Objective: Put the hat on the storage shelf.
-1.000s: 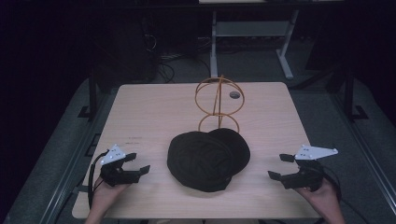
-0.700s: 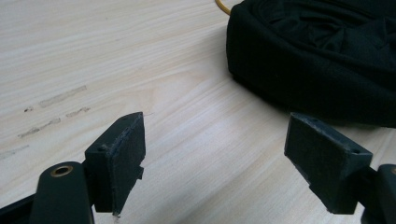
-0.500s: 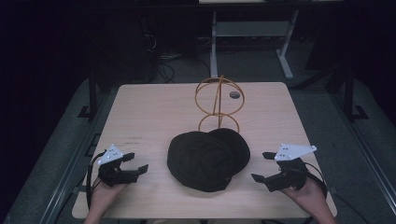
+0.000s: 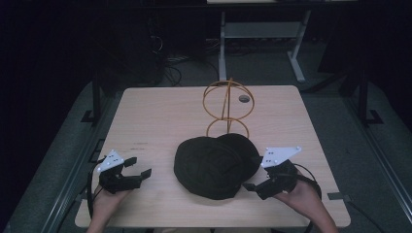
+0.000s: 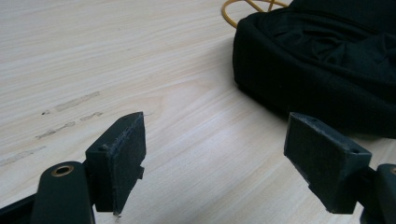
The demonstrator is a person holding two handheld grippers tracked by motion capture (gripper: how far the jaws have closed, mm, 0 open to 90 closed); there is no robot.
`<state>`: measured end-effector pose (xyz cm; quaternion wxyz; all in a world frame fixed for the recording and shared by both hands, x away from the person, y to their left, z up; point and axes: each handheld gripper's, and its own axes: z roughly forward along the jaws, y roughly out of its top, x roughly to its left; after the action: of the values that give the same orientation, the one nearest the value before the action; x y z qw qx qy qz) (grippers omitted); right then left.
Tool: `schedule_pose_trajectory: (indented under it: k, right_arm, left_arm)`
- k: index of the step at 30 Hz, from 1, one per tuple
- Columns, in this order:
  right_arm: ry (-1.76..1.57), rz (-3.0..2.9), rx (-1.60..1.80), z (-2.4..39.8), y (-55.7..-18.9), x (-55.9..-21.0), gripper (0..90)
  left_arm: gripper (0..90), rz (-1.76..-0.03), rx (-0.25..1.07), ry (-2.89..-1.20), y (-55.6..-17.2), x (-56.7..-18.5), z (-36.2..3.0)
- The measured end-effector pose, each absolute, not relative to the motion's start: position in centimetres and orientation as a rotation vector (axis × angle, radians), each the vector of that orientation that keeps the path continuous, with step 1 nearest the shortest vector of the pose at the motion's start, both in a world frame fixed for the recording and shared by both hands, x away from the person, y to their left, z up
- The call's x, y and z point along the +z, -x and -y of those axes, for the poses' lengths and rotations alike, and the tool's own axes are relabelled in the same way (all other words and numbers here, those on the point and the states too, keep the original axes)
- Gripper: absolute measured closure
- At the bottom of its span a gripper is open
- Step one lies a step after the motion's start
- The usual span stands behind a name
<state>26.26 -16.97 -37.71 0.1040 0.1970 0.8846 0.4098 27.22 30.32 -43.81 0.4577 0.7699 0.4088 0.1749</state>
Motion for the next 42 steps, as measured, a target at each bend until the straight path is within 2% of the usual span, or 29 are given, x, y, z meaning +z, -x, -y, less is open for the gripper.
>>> schedule_pose_trajectory:
  k: [14,21,34,36,42]
  right_arm:
    - [-0.459,-2.677,1.163,13.6,-27.0,-37.2,22.2]
    - [-0.411,-2.713,1.135,11.5,-27.2,-37.5,32.3]
    - [-0.328,-2.793,1.049,8.9,-27.1,-38.4,44.6]
    - [-0.306,-2.825,1.031,8.2,-27.1,-38.9,51.5]
    - [-0.290,-2.856,0.968,6.8,-26.7,-40.0,57.3]
  left_arm:
    - [20.7,-1.014,0.424,-1.882,-27.2,-43.8,-30.3]
    - [20.7,-1.007,0.422,-1.894,-27.2,-43.8,-30.3]
    - [20.7,-1.005,0.418,-1.889,-27.2,-43.8,-30.3]
    - [20.6,-1.005,0.411,-1.887,-27.3,-43.8,-30.2]
    - [20.6,-0.987,0.411,-1.894,-27.2,-43.8,-29.9]
